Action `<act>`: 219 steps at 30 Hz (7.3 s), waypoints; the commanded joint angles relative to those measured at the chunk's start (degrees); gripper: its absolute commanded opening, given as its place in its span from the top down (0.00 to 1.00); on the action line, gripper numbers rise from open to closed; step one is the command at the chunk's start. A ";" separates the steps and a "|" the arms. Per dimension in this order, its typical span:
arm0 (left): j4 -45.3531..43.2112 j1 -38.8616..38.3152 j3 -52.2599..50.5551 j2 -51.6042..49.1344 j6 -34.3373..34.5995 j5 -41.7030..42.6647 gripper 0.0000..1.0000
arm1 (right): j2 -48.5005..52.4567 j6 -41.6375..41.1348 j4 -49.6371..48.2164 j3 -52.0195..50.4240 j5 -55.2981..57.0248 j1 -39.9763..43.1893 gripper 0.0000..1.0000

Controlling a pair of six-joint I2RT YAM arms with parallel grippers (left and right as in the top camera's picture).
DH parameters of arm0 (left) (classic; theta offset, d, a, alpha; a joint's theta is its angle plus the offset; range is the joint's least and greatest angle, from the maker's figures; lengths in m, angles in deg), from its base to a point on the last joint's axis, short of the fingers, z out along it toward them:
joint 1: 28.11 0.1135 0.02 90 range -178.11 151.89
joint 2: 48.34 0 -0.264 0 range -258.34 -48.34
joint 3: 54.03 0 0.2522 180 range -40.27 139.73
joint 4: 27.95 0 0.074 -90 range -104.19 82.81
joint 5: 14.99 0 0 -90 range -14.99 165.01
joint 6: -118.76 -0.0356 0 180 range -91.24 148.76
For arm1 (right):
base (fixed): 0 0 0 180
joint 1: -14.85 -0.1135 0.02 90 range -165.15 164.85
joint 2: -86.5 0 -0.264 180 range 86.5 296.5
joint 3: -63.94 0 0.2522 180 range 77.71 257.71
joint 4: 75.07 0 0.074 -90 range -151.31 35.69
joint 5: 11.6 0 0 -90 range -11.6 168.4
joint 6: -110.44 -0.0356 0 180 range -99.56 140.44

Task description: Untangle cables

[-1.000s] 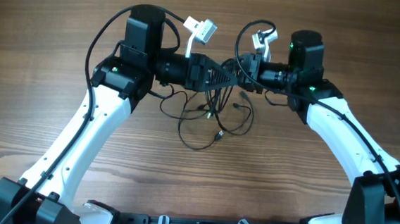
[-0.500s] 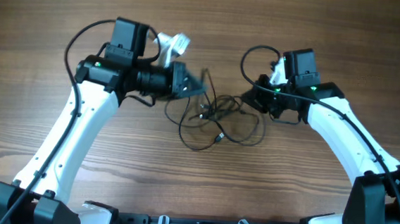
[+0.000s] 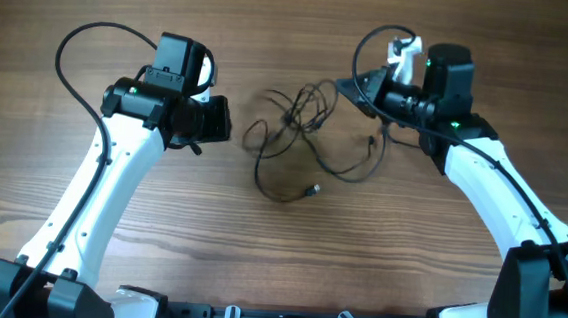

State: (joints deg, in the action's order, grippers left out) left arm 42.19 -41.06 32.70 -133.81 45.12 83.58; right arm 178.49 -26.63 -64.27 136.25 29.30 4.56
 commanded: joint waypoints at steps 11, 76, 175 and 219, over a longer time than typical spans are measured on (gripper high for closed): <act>-8.68 -2.80 0.22 0.15 -0.50 19.12 0.16 | 0.44 6.36 -14.34 0.57 -30.40 -0.52 0.96; -11.50 45.13 3.17 2.19 8.59 18.82 0.96 | 4.00 12.50 35.76 0.74 41.57 26.64 0.96; -39.12 -19.56 3.10 -10.34 11.47 24.22 0.62 | -11.85 -42.12 -50.40 11.15 -9.77 6.73 0.96; -51.08 1.62 3.13 1.05 18.29 50.07 0.96 | -7.17 51.34 35.54 11.10 -3.50 -2.51 0.35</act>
State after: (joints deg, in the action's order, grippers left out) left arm -8.37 -39.59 35.13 -133.87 54.08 136.24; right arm 170.53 21.00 -25.02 146.61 30.15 2.23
